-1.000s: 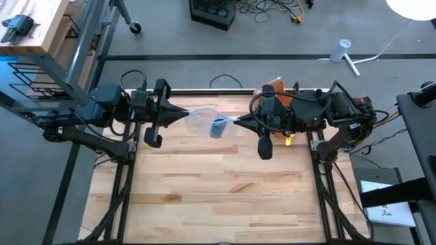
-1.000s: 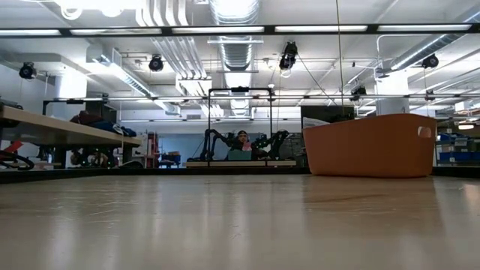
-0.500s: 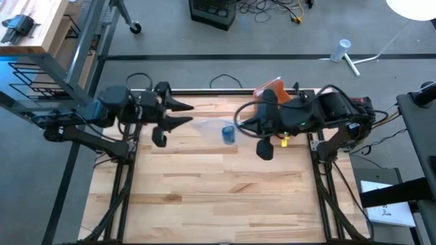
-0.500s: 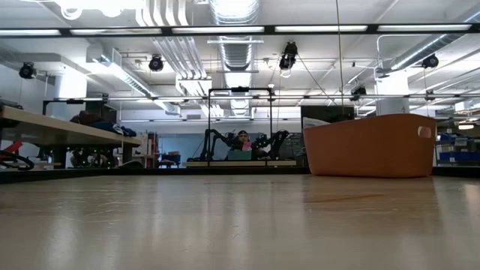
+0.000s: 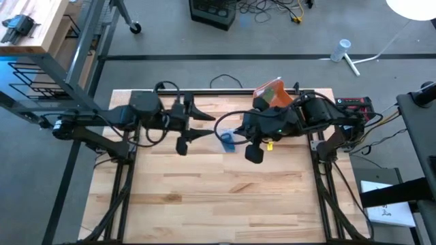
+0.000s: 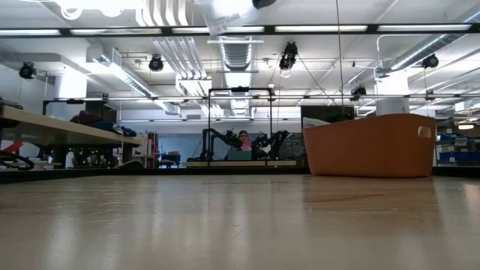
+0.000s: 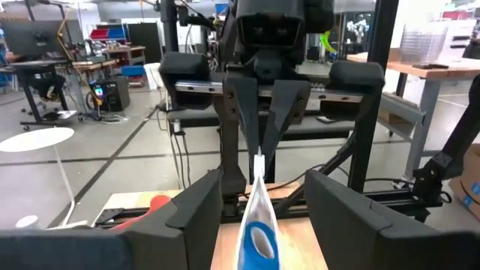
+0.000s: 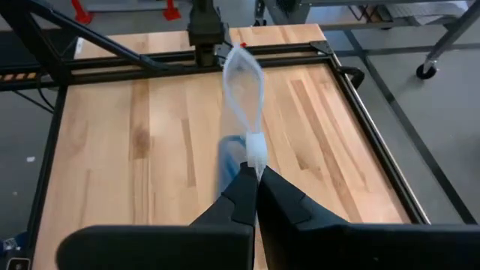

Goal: Roll bandage
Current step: Close the transparent zip bag

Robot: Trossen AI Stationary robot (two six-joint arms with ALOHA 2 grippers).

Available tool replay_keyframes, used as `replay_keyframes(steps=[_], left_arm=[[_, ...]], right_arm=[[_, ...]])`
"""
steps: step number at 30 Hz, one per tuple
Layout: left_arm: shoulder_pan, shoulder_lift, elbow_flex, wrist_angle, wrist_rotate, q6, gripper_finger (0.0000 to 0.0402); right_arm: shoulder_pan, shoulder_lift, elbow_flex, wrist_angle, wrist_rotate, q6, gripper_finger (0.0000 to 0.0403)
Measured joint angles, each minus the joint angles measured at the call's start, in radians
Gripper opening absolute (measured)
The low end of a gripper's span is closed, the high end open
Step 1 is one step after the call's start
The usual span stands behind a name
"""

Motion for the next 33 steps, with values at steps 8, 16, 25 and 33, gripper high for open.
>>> replay_keyframes(steps=[8, 16, 25, 33], left_arm=[[0.000, 0.074, 0.000, 0.004, 0.001, 0.003, 0.0192], [0.000, 0.121, 0.000, 0.004, -0.031, 0.021, 0.0189], [0.001, 0.147, 0.000, 0.001, -0.043, 0.073, 0.0135], [0.002, 0.143, 0.000, 0.004, -0.018, 0.072, 0.0034]], right_arm=[[-0.013, 0.012, 0.000, 0.001, 0.000, 0.013, 0.0000], [-0.023, 0.012, -0.003, 0.006, -0.017, 0.020, 0.0000], [-0.024, 0.012, -0.010, 0.033, -0.054, 0.027, 0.0000], [-0.024, 0.012, -0.011, 0.032, -0.048, 0.023, 0.0000]])
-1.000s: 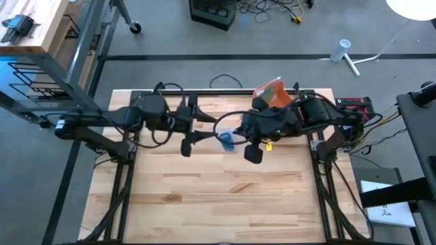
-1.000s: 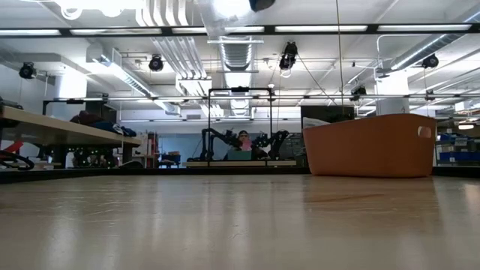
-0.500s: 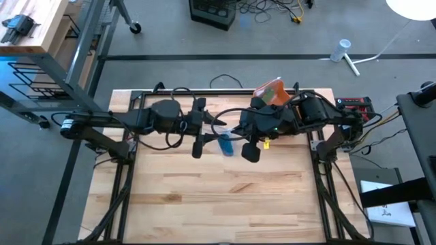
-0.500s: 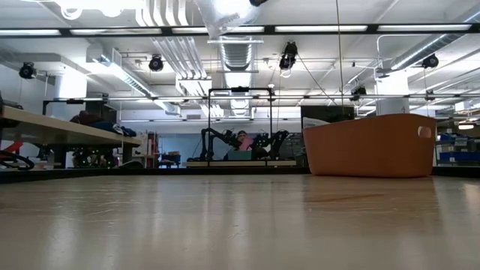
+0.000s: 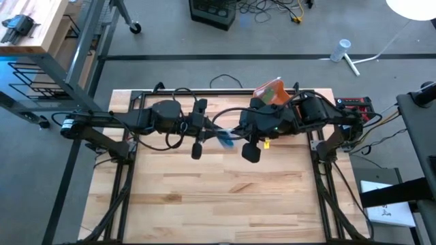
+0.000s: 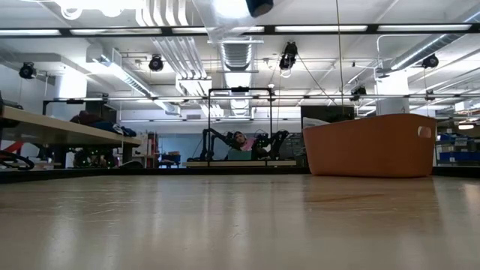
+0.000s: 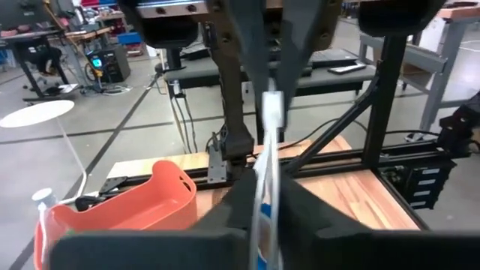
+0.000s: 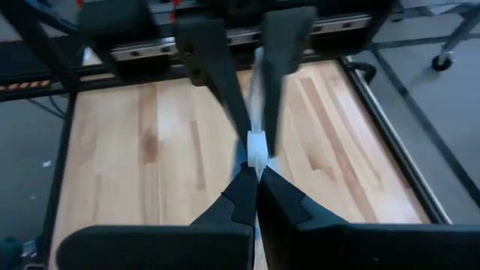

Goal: Roll bandage
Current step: Close the transparent zip bag

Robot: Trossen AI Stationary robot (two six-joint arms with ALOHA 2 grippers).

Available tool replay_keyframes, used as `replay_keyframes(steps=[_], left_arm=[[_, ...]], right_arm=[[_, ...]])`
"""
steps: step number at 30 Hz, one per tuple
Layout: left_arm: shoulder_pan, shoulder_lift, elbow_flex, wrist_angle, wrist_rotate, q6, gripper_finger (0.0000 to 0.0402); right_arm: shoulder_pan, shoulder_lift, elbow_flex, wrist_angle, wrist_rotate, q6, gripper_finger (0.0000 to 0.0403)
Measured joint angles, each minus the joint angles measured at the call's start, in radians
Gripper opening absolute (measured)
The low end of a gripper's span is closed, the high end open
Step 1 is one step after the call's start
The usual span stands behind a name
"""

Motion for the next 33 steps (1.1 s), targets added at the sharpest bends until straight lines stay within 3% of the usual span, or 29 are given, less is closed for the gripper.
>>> replay_keyframes(steps=[3, 14, 33], left_arm=[[0.000, 0.000, 0.000, 0.000, 0.010, -0.018, 0.0006], [0.000, -0.049, 0.000, -0.019, 0.011, -0.031, 0.0001], [0.000, -0.053, 0.000, -0.017, 0.011, -0.036, 0.0000]], right_arm=[[0.000, 0.000, 0.000, 0.005, 0.007, 0.010, 0.0001], [0.006, -0.029, 0.053, 0.020, 0.008, 0.027, 0.0054], [0.002, 0.016, 0.048, 0.091, 0.037, -0.007, 0.0023]])
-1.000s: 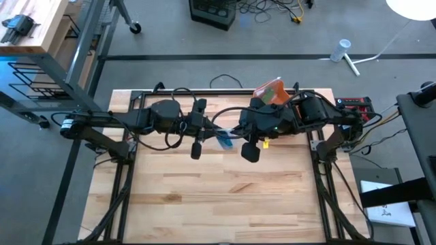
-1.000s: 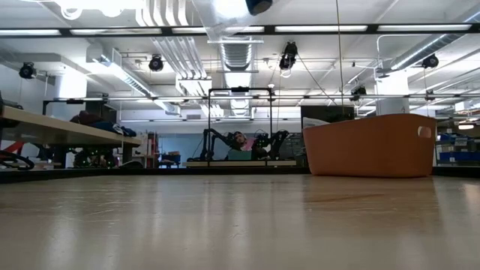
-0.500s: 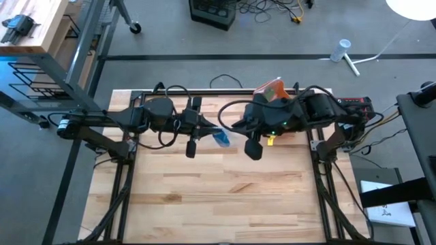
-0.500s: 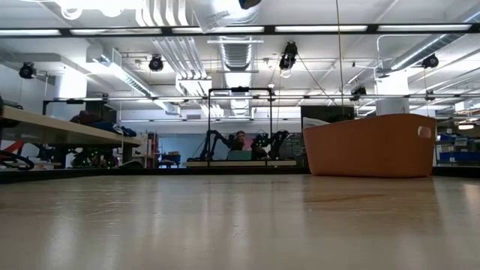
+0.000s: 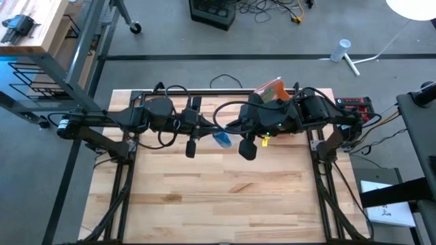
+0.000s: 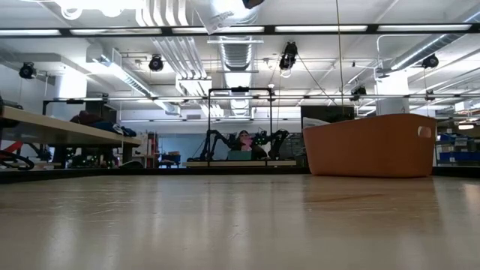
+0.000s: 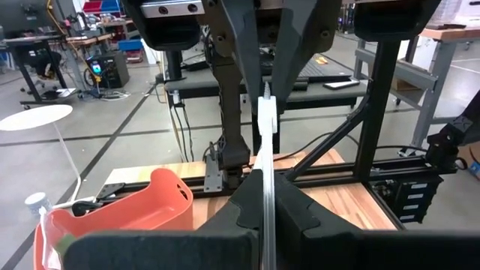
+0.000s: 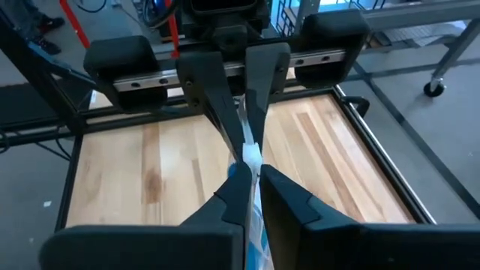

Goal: Roll bandage
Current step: Close the transparent zip bag

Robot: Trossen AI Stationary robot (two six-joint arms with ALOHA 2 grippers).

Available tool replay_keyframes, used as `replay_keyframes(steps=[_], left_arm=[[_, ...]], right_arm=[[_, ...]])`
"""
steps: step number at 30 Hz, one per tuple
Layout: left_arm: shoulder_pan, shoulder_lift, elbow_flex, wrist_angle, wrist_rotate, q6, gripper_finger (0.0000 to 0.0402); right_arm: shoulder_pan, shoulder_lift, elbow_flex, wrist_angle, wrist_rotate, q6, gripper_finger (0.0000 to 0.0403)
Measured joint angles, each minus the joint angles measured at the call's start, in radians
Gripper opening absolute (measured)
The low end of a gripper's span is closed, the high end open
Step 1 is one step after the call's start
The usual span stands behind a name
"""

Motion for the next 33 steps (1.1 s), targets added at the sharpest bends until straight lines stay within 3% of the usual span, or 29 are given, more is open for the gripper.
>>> replay_keyframes(steps=[33], left_arm=[[-0.003, -0.009, 0.000, -0.009, 0.051, 0.008, 0.0000]], right_arm=[[-0.018, 0.000, -0.106, 0.138, -0.005, -0.035, 0.0001]])
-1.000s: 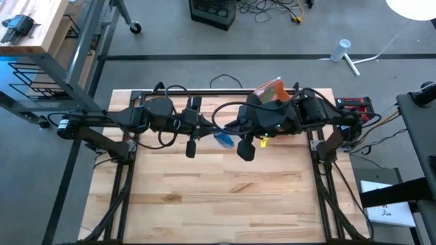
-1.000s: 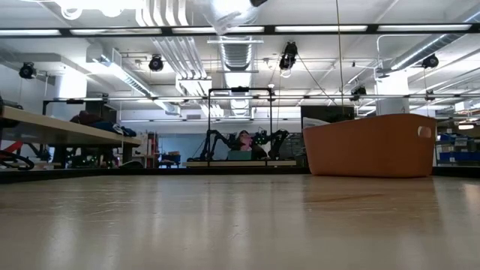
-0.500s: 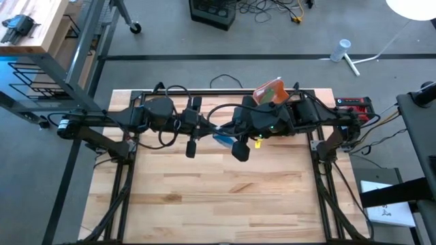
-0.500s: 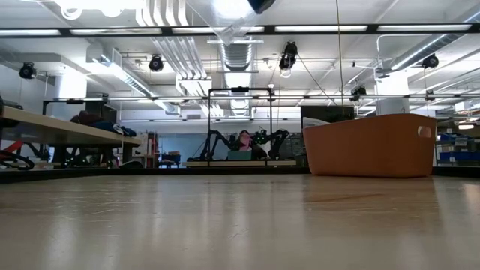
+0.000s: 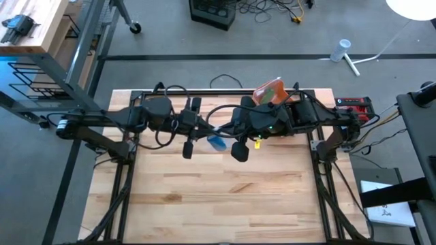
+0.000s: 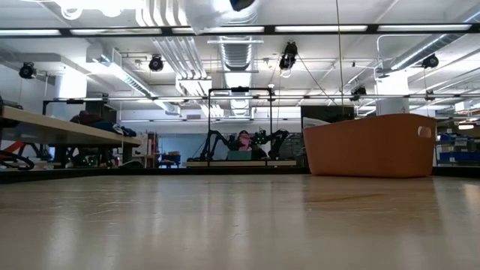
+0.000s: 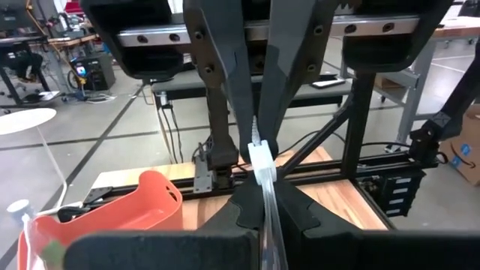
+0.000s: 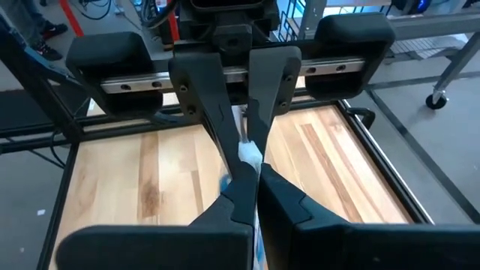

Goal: Roll bandage
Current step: Close the transparent zip bag

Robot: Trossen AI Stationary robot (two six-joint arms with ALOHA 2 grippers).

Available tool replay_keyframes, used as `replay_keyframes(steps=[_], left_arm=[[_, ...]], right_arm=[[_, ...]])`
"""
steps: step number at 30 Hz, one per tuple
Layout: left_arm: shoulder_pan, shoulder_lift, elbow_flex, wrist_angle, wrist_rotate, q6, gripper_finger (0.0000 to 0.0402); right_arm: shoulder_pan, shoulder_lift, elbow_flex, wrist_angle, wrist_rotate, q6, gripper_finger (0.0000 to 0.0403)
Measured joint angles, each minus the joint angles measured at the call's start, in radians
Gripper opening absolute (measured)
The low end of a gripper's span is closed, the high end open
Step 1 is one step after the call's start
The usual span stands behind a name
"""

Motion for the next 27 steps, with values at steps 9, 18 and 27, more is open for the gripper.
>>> replay_keyframes(steps=[9, 18, 27], left_arm=[[0.000, -0.050, 0.000, -0.066, 0.003, 0.000, 0.0058], [0.000, -0.081, 0.000, -0.079, -0.031, 0.001, 0.0131], [0.002, -0.071, 0.000, -0.110, -0.083, -0.021, 0.0131]], right_arm=[[0.000, -0.004, 0.000, -0.007, 0.001, 0.000, 0.0000], [0.000, -0.009, 0.000, -0.006, 0.002, -0.010, 0.0000], [0.000, -0.010, 0.000, 0.025, 0.001, -0.010, 0.0000]])
